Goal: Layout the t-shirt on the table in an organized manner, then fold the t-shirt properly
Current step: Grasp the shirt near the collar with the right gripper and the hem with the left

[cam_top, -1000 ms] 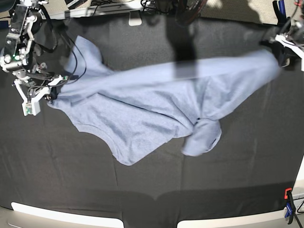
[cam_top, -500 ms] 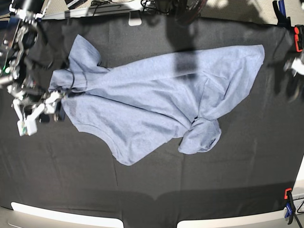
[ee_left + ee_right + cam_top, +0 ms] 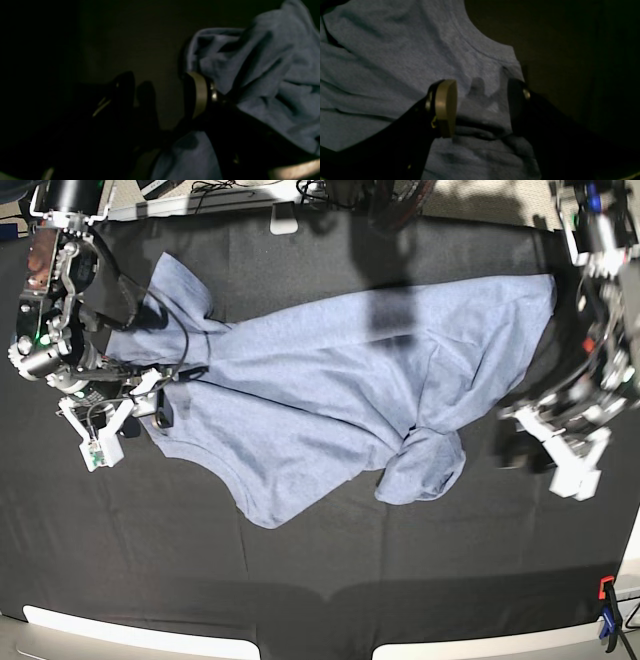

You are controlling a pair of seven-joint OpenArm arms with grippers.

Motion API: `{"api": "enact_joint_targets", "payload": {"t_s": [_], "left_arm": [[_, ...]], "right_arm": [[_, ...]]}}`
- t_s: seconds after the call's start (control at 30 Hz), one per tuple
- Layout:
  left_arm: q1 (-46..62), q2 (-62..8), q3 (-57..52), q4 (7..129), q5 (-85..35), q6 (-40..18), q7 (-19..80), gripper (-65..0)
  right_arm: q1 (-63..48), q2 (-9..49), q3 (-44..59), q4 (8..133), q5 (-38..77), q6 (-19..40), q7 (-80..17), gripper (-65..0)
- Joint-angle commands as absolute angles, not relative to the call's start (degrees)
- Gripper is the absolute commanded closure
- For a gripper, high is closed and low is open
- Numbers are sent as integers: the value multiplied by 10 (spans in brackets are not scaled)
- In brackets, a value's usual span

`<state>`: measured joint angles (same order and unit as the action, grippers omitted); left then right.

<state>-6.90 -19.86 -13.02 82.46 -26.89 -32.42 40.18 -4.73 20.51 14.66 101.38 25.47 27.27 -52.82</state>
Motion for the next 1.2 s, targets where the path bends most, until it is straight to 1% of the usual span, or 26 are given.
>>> {"api": "enact_joint_targets", "payload": {"t_s": [0.0,0.07,0.2,0.27,0.33,0.4,0.5,0.6,0.63,0.77,0.8,0.87,1.13,1.17], "left_arm": [[-90,-205,-118,819,-291,-347,386,-290],[-106,-205,-86,797,-290,-366,390,-290],[-125,-205,-32,790,-288,-367,390,-290],[-134,-203,-12,790,-258,-367,387,-290],[-140,-200,-3,790,-201,-360,373,-289],[-140,-197,-2,790,-175,-343,352,-269],[-140,-197,-1,790,-177,-348,348,-197],[-140,-197,0,790,-211,-389,385,-111],[-139,-197,3,790,-223,-400,395,-102],[-136,-197,15,790,-225,-400,389,-100],[-136,-197,16,790,-225,-400,390,-86],[-136,-197,16,790,-225,-400,390,0],[-144,-209,16,791,-226,-400,390,0],[-147,-211,16,791,-226,-400,390,-48]], "right_arm": [[-39,209,149,1025,257,277,-512,-314],[-39,203,149,1025,257,277,-509,-314],[-38,189,149,1025,257,277,-508,-314],[-39,184,149,1025,257,277,-508,-314],[-39,179,149,1025,257,277,-509,-314],[-39,175,149,1025,257,277,-509,-314],[-40,170,149,1025,257,277,-509,-314],[-40,168,149,1025,257,277,-509,-314],[-40,168,149,1025,257,277,-509,-314],[-40,168,149,1025,257,277,-509,-314],[-40,168,149,1025,257,277,-509,-314],[-40,168,149,1025,257,277,-509,-314],[-40,168,149,1025,257,277,-509,-314],[-40,168,149,1025,257,277,-509,-314]]}}
